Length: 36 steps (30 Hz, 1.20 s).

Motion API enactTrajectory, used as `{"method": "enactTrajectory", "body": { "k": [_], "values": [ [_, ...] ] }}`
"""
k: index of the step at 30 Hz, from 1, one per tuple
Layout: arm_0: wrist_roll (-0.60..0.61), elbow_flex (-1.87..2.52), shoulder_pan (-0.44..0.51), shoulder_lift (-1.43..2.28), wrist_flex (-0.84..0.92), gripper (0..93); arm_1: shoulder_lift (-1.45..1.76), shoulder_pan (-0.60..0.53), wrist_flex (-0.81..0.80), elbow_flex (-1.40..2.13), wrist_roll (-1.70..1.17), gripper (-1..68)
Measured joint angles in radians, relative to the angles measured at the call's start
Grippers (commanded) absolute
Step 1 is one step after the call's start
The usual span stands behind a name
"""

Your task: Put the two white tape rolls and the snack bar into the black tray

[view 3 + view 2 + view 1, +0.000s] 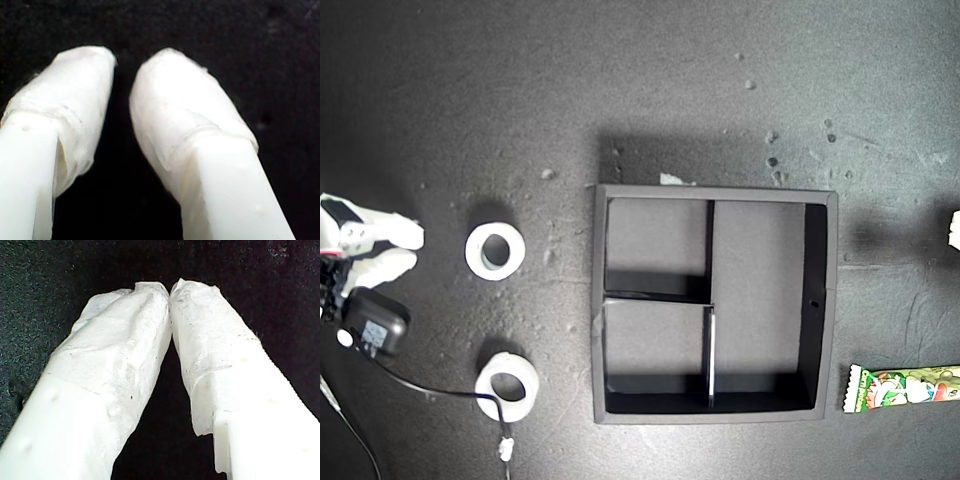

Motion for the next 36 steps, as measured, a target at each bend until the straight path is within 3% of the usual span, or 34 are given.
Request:
{"method": "enactTrajectory", "body": {
  "k": [2,7,15,23,36],
  "values": [
    [-0.005,0.0,-0.005,0.0,-0.003,0.1,0.0,0.015,0.0,0.0,0.0,-0.1],
    [-0.175,0.0,-0.008,0.0,-0.009,0.1,0.0,0.051,0.0,0.0,0.0,-0.1],
    [-0.206,0.0,0.0,0.0,-0.012,0.7,0.0,0.058,0.0,0.0,0.0,-0.2],
    [-0.038,0.0,0.074,0.0,-0.198,18.5,-0.003,0.091,-0.049,0.0,0.0,-0.4],
    [0.179,-0.204,0.091,0.0,-0.245,20.3,0.0,0.12,-0.052,0.0,0.304,-0.4]
  ]
}}
